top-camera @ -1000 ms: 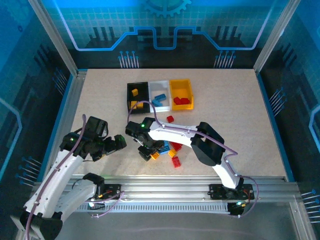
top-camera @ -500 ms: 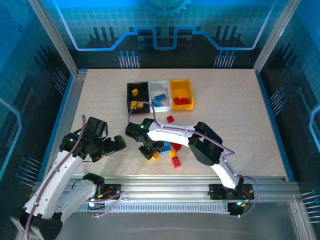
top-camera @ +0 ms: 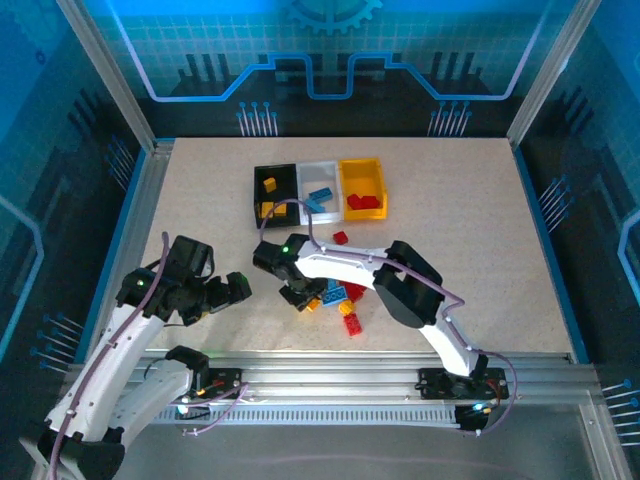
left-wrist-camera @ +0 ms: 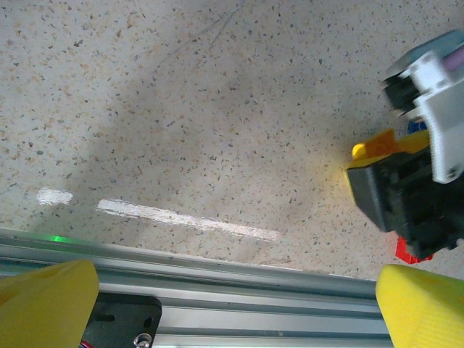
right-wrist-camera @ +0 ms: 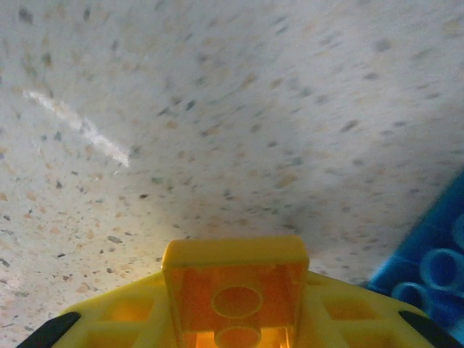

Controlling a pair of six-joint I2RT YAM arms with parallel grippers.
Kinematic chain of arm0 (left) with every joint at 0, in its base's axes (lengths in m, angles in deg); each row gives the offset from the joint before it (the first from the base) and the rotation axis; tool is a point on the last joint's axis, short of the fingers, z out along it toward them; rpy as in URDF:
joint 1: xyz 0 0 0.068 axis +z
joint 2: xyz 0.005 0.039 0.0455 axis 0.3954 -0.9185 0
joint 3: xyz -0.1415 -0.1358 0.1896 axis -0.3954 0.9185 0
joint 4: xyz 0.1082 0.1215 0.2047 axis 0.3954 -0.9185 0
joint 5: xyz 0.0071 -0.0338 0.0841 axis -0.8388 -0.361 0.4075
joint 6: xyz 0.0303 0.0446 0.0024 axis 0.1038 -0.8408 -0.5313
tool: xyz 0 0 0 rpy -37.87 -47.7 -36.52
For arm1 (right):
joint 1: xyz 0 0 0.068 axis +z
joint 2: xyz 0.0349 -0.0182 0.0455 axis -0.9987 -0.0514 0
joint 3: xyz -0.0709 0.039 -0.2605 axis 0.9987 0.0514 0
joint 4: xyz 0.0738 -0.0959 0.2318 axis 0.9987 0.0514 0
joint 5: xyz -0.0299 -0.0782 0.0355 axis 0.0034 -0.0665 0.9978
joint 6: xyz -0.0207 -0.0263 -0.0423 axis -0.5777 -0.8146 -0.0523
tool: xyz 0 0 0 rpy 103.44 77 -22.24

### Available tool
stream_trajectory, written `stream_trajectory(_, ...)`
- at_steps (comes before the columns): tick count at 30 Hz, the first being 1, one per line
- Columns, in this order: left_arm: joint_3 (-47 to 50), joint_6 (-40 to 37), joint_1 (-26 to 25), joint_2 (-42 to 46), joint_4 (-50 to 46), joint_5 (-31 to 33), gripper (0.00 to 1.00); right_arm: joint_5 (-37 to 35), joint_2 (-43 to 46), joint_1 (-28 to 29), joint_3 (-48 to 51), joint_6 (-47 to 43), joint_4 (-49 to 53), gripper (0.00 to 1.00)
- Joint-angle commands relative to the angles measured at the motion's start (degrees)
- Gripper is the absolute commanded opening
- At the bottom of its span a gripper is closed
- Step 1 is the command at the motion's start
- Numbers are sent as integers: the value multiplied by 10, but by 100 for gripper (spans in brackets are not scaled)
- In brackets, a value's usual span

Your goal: Sort the legos into containers by color

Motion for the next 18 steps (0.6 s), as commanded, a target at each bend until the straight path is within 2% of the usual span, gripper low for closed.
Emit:
stream_trajectory(1,-10,-8,7,5,-20,-5,99,26,56,-43,-27,30,-14,36)
stream_trajectory(6,-26,-2,8,13,-12,-10,99,106,70,-105,-65,53,-53,36)
stream_trajectory(10,-40,-2,8,11,1,-27,99,176,45,-149,-130,74,-85,36)
stream_trajectory(15,-60,-6,8,7,17,-44,99,247,-25,-196,-245,121,-127,36)
stream_trajectory(18,-68,-8,8,1,15,-52,99,255,-93,-211,-346,135,-124,36)
